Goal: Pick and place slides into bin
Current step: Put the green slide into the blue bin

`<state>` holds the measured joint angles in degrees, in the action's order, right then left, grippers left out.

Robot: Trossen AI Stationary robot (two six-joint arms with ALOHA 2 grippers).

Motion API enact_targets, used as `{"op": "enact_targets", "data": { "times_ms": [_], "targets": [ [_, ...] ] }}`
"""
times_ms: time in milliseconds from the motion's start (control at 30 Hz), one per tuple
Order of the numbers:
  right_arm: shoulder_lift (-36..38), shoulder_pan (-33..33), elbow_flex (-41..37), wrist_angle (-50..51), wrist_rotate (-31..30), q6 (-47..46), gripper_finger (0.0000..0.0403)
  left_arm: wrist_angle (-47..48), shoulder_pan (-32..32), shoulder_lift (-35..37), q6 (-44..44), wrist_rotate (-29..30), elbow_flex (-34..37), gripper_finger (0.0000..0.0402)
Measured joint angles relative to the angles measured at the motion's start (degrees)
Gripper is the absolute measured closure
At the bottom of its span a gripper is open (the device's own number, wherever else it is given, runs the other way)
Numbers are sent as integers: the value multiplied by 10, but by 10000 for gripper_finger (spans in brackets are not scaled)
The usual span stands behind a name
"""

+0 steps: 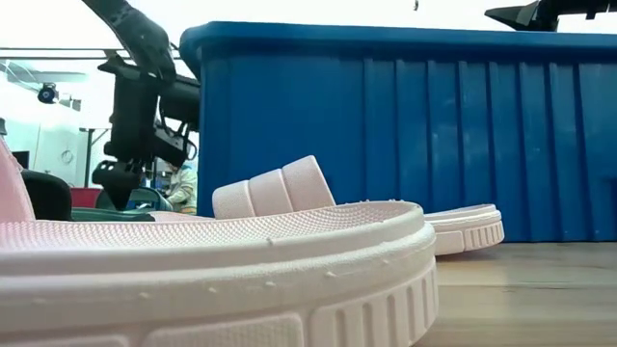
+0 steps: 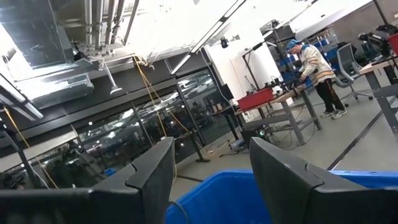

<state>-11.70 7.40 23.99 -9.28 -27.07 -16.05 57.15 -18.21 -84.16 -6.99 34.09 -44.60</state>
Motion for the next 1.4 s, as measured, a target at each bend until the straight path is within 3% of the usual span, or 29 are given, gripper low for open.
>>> {"op": "enact_targets", "data": {
  "times_ms": [200,333,933,1200,1400],
  "targets": [
    [0,0,0,0,0,0,202,-10,-20,-21,-12,12,1,111],
    [0,0,0,0,0,0,202,-13,-33,-21,-12,14,1,132],
    [0,0,0,0,0,1,202,-13,-43,-9,17,15,-4,390],
    [0,0,0,0,0,0,202,53,-43,10,30,5,-24,399],
    [0,0,0,0,0,1,202,127,-43,68,1,3,-69,400]
  ]
}}
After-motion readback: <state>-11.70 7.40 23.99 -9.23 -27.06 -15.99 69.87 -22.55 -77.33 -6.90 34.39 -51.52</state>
